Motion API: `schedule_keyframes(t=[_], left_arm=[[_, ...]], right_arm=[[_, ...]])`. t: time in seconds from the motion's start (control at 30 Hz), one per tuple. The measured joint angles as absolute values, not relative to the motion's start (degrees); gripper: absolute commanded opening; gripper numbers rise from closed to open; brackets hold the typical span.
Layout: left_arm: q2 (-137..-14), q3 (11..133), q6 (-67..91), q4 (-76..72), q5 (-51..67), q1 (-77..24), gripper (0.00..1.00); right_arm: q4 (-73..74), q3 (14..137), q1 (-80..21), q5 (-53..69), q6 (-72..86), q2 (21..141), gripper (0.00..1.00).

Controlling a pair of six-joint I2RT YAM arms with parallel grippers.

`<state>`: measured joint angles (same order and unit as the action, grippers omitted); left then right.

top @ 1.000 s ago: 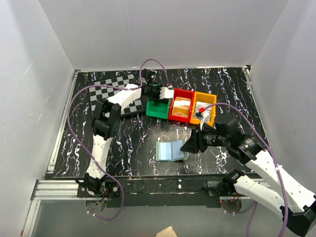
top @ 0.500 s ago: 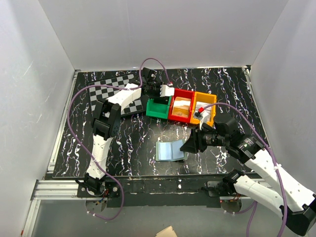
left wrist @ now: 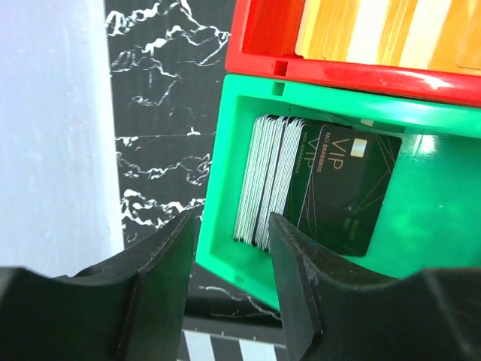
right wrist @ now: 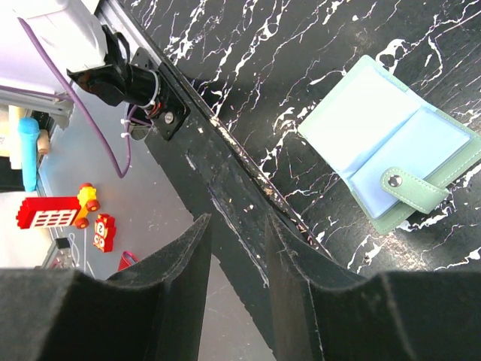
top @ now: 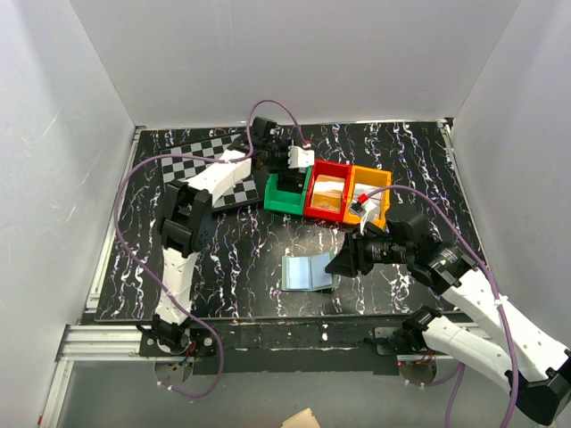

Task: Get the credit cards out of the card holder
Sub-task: Place the credit card in the storage box, then remove the credit card from the card holder.

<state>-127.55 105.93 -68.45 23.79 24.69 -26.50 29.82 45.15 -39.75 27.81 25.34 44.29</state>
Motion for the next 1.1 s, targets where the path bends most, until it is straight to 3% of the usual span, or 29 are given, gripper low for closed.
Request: schedule_keyframes(t=[0.1,0.13,0.17,0.43,0.6,0.7,0.83,0.97,1.1], left_arm=[[-122.50,101.06,-66.30,19.88,24.08,-26.52,0.52],[-120.09,98.76,-65.21,18.06,23.66,-26.59,0.70],[-117.56,95.57,-63.51,15.68,22.94,-26.72,0.98],[-94.06,78.54,-51.59,4.40,15.51,-31.05,0.98],[-80.88,67.59,-36.88,2.31,9.82,-33.50,0.98],[-76.01,67.11,-24.03,6.61,5.52,-33.41,0.98],[-71.11,65.67,-7.94,10.87,7.03,-32.47,0.98],[-64.66,53.52,11.46,8.34,13.52,-32.38,0.98],[-66.87,45.65,27.70,8.36,17.69,-34.22,0.98]], right_arm=[[29.85,45.15,-39.75,27.79,25.34,44.18,0.42],[29.85,45.15,-39.75,27.77,25.32,44.07,0.42],[29.85,45.15,-39.75,27.73,25.32,43.94,0.42],[29.80,45.15,-39.75,25.58,25.39,43.48,0.43],[30.06,45.15,-39.75,20.82,26.92,44.05,0.61],[30.74,45.32,-39.75,18.28,27.53,46.39,0.65],[33.67,46.68,-39.81,15.68,27.14,51.27,0.64],[37.08,47.42,-40.66,9.56,26.70,53.21,0.64],[42.15,50.85,-43.11,0.93,26.13,57.39,0.64]])
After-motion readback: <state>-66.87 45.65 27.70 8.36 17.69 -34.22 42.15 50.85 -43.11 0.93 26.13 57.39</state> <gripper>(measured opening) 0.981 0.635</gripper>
